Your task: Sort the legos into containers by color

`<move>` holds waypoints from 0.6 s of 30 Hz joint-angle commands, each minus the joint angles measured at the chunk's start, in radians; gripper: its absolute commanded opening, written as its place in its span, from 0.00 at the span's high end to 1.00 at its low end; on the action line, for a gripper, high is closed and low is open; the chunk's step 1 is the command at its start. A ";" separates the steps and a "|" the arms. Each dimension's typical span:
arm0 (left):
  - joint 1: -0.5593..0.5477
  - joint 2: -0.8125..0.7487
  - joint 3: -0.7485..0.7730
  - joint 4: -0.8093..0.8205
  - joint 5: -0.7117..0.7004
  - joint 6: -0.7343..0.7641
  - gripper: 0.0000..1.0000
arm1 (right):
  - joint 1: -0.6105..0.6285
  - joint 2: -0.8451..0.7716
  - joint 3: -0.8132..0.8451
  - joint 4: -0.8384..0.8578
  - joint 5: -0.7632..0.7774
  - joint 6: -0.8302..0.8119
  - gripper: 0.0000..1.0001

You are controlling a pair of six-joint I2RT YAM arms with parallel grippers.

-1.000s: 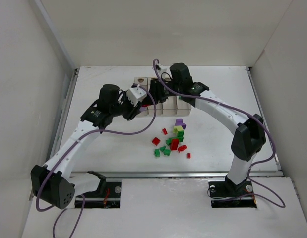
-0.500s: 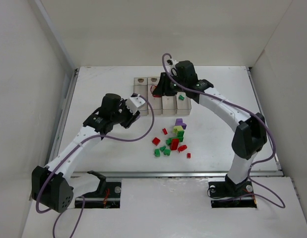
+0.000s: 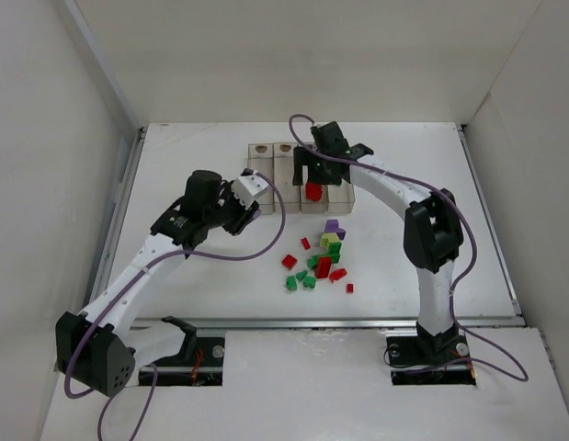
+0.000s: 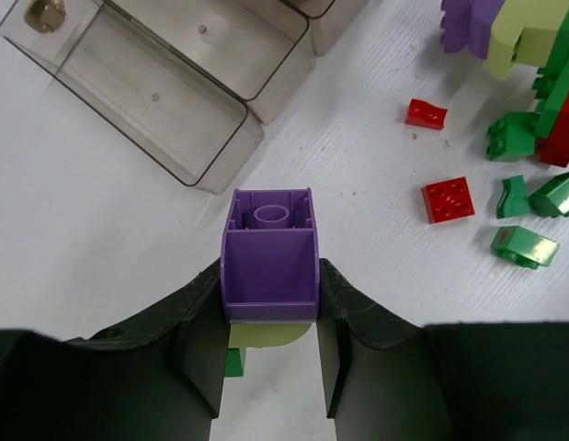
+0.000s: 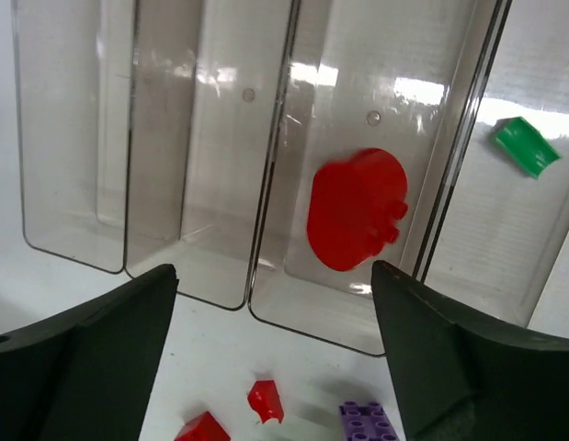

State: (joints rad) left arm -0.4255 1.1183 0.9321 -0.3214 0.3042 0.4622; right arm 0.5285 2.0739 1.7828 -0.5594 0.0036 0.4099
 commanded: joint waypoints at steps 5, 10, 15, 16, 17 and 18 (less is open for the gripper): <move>-0.006 -0.031 0.149 -0.033 0.216 0.027 1.00 | -0.013 -0.325 -0.268 0.238 -0.216 -0.296 0.07; -0.006 -0.031 0.217 -0.059 0.426 0.142 1.00 | -0.013 -0.552 -0.453 0.314 -0.548 -0.686 0.07; -0.006 -0.008 0.249 -0.059 0.533 0.178 1.00 | 0.008 -0.624 -0.536 0.391 -0.703 -0.844 0.01; -0.006 -0.008 0.249 -0.059 0.544 0.178 1.00 | 0.022 -0.624 -0.519 0.400 -0.703 -0.868 0.01; -0.006 0.001 0.258 -0.059 0.565 0.178 1.00 | 0.040 -0.624 -0.507 0.400 -0.685 -0.879 0.02; -0.006 0.002 0.258 -0.059 0.575 0.178 1.00 | 0.071 -0.615 -0.496 0.400 -0.673 -0.894 0.02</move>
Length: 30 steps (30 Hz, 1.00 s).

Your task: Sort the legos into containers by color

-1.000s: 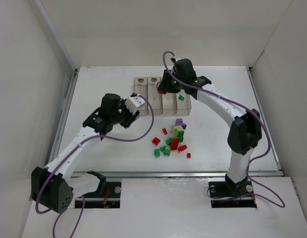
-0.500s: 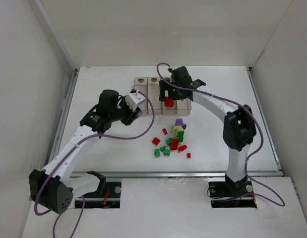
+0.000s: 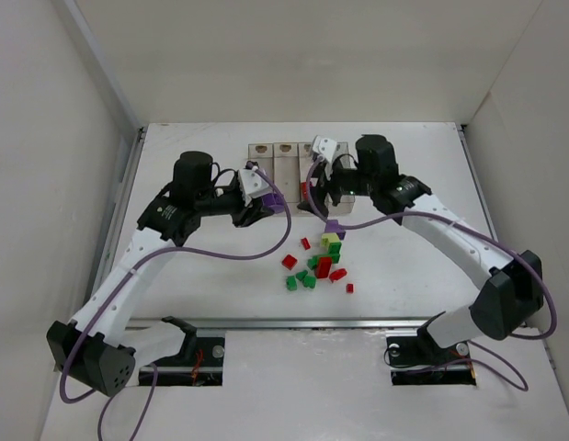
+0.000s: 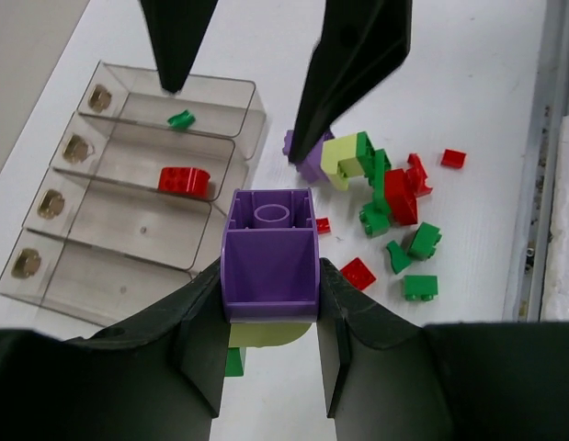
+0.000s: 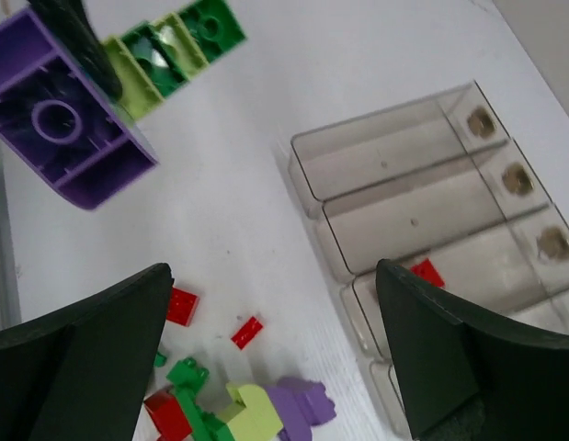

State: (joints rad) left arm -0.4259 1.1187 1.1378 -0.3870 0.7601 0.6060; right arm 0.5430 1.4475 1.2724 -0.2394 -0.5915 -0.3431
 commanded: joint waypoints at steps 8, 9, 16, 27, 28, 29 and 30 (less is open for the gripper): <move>-0.005 0.010 0.074 -0.023 0.128 0.057 1.00 | 0.097 -0.016 0.053 0.080 -0.168 -0.197 0.07; -0.005 0.010 0.074 -0.023 0.102 0.067 1.00 | 0.097 -0.035 0.053 0.080 -0.168 -0.209 0.07; -0.014 0.021 0.076 -0.023 0.111 0.077 1.00 | 0.147 -0.076 0.053 0.080 -0.157 -0.209 0.08; -0.024 0.030 0.086 -0.013 0.113 0.048 1.00 | 0.179 -0.027 0.085 0.080 -0.148 -0.188 0.26; -0.024 0.030 0.086 -0.013 0.113 0.038 1.00 | 0.179 -0.027 0.085 0.080 -0.148 -0.188 0.28; -0.033 0.021 0.086 -0.013 0.113 0.038 1.00 | 0.179 -0.027 0.085 0.080 -0.148 -0.188 0.28; -0.033 0.021 0.086 -0.013 0.113 0.038 1.00 | 0.179 -0.027 0.085 0.080 -0.157 -0.188 0.30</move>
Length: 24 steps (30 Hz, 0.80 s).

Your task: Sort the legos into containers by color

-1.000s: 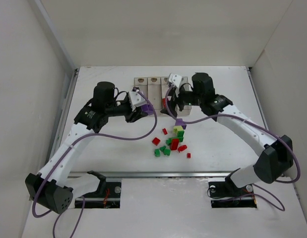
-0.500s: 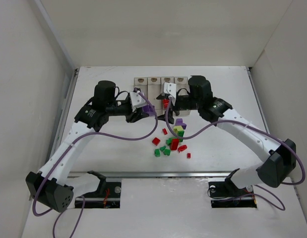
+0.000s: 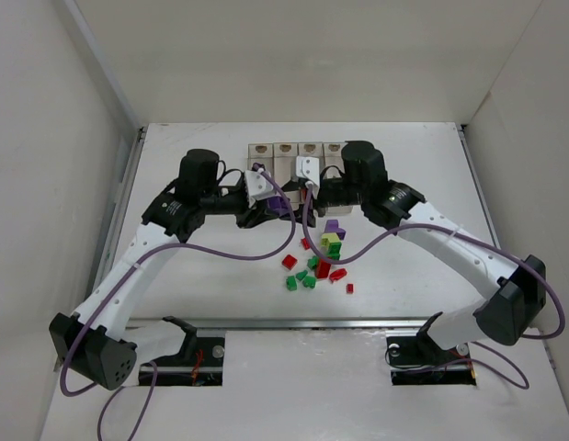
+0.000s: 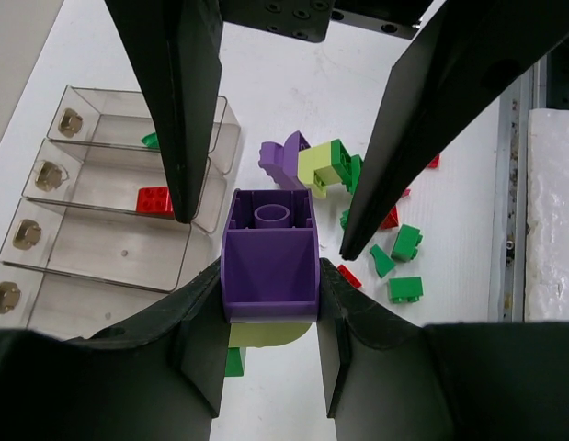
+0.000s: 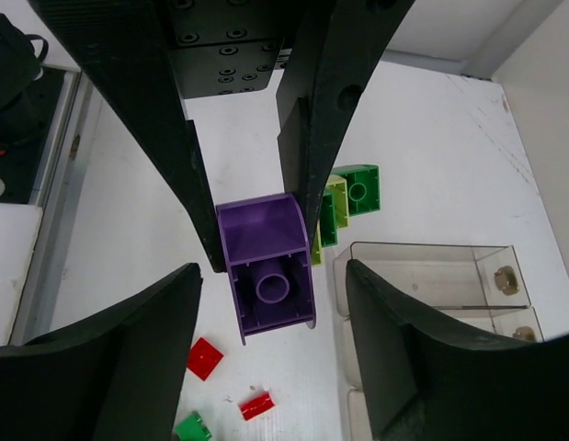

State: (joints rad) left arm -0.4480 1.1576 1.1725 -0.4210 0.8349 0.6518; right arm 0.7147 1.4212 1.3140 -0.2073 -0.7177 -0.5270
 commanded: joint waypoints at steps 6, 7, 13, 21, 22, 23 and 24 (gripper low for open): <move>-0.011 -0.027 0.052 0.011 0.038 0.014 1.00 | 0.008 0.008 0.034 0.048 -0.043 -0.004 0.32; -0.011 -0.027 0.052 0.011 0.038 0.014 1.00 | 0.008 0.008 0.034 0.048 -0.043 -0.004 0.36; -0.011 -0.036 0.062 0.002 0.047 0.035 1.00 | 0.008 0.008 0.034 0.007 -0.019 -0.004 0.49; -0.011 -0.036 0.062 0.002 0.047 0.045 1.00 | 0.008 0.050 0.054 -0.033 0.018 -0.014 0.98; -0.011 -0.036 0.062 0.002 0.047 0.045 1.00 | 0.008 0.050 0.054 -0.034 0.030 -0.014 1.00; -0.011 -0.036 0.062 0.002 0.047 0.045 1.00 | 0.008 0.050 0.063 -0.034 0.031 -0.014 1.00; -0.011 -0.045 0.062 0.002 0.047 0.045 1.00 | 0.008 0.050 0.064 -0.043 0.031 -0.014 1.00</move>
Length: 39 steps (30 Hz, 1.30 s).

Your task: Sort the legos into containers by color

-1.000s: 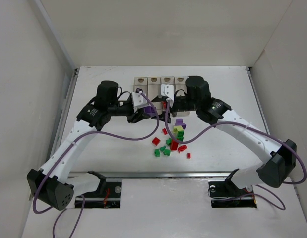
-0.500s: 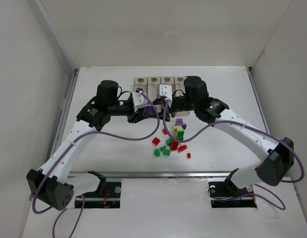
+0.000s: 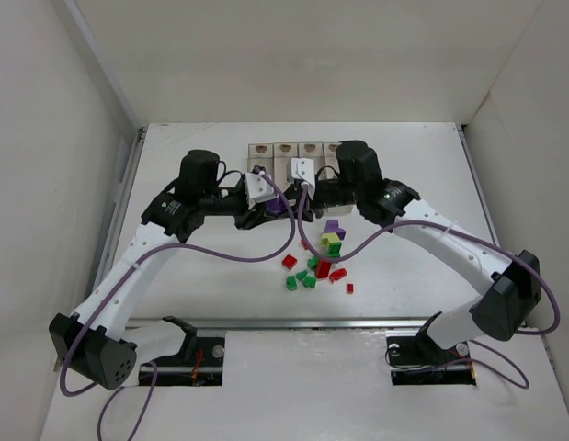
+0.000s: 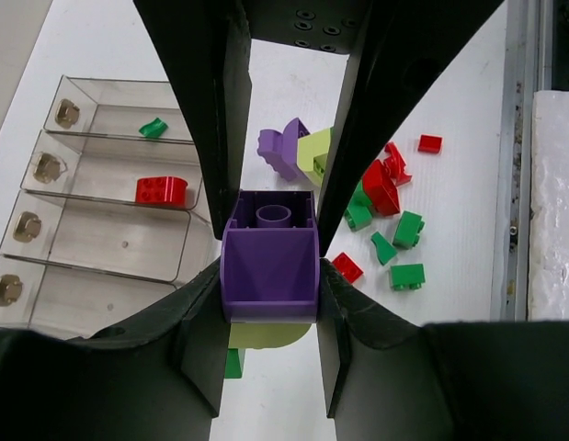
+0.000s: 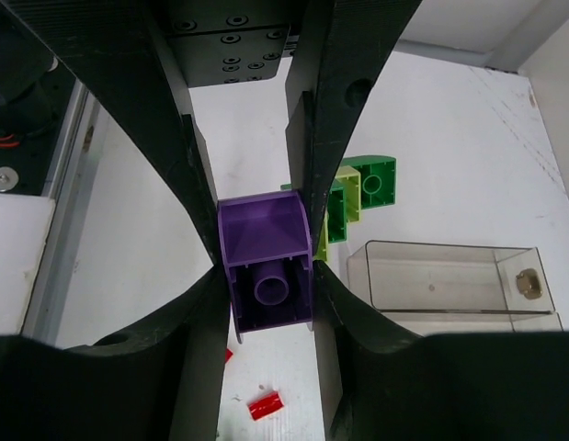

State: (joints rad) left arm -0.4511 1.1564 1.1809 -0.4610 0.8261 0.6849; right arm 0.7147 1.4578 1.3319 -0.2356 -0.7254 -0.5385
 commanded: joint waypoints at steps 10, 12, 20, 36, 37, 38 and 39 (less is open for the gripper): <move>-0.008 -0.173 -0.098 0.094 -0.157 0.119 0.00 | 0.008 0.013 0.065 0.005 0.079 0.097 1.00; -0.008 -0.236 -0.209 0.206 -0.275 0.119 0.00 | -0.004 0.013 0.078 0.027 0.080 0.172 1.00; -0.040 -0.452 -0.511 0.596 -0.538 0.071 0.00 | -0.004 0.059 0.225 0.085 0.057 0.544 1.00; -0.097 -0.313 -0.503 0.883 -0.747 0.091 0.21 | -0.004 0.111 0.219 0.193 0.052 0.837 1.00; -0.097 -0.313 -0.503 0.874 -0.731 0.081 0.26 | -0.004 0.111 0.219 0.202 0.038 0.838 1.00; -0.097 -0.313 -0.503 0.874 -0.720 0.070 0.33 | -0.004 0.111 0.219 0.202 0.038 0.838 1.00; -0.097 -0.313 -0.503 0.862 -0.707 0.045 0.39 | -0.004 0.111 0.219 0.202 0.038 0.838 1.00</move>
State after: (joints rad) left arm -0.5423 0.8661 0.6601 0.3489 0.0757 0.7628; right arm 0.7128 1.5921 1.5528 -0.1387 -0.6617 0.2642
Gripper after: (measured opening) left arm 0.638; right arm 0.420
